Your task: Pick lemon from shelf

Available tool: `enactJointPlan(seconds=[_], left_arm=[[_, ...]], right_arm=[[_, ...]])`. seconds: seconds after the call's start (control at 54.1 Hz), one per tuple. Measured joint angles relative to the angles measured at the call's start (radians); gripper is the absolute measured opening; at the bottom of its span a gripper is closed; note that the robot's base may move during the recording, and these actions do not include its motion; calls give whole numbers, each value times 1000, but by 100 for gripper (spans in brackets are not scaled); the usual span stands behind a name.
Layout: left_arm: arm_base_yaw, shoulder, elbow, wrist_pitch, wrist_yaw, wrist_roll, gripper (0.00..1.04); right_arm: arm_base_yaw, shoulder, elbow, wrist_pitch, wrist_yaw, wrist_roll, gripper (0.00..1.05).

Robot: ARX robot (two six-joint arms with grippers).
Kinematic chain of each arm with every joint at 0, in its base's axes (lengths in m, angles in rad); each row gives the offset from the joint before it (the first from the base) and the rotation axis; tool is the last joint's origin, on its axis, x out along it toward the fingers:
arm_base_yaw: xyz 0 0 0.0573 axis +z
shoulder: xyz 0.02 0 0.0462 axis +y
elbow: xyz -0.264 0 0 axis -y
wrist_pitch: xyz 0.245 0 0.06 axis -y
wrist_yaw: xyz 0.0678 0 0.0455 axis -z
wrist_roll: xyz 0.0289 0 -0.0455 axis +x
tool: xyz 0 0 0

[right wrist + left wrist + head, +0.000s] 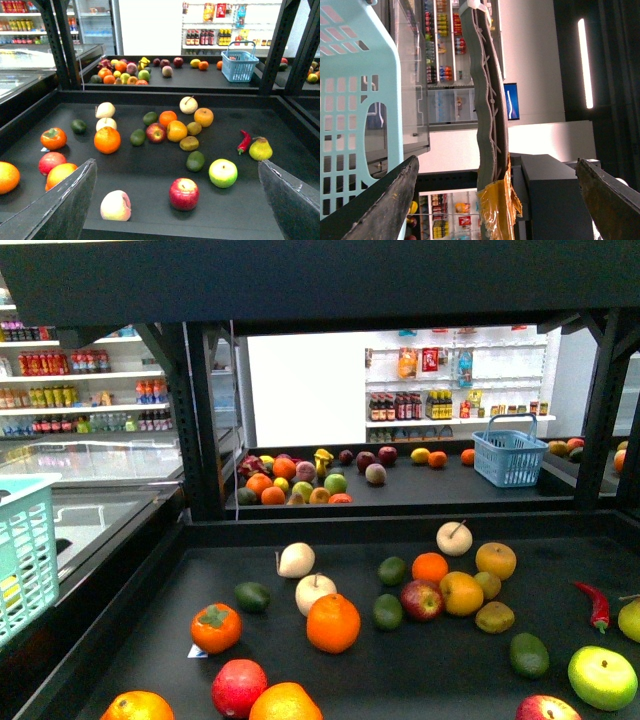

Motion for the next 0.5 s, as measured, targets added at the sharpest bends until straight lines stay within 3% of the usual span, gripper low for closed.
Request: enactJointPlan(seconds=[0.296,0.407,0.499], left_arm=[[20,-174,-74,-262,18,157,97],[12,-286,-100,-393,-2,320,97],[-25,-415,-153,-421,-30,591,97]], right_arm=[[0,0,0,0,0,0,97],[0,0,0,0,0,0,97],[0,0,0,0,0,0,97]])
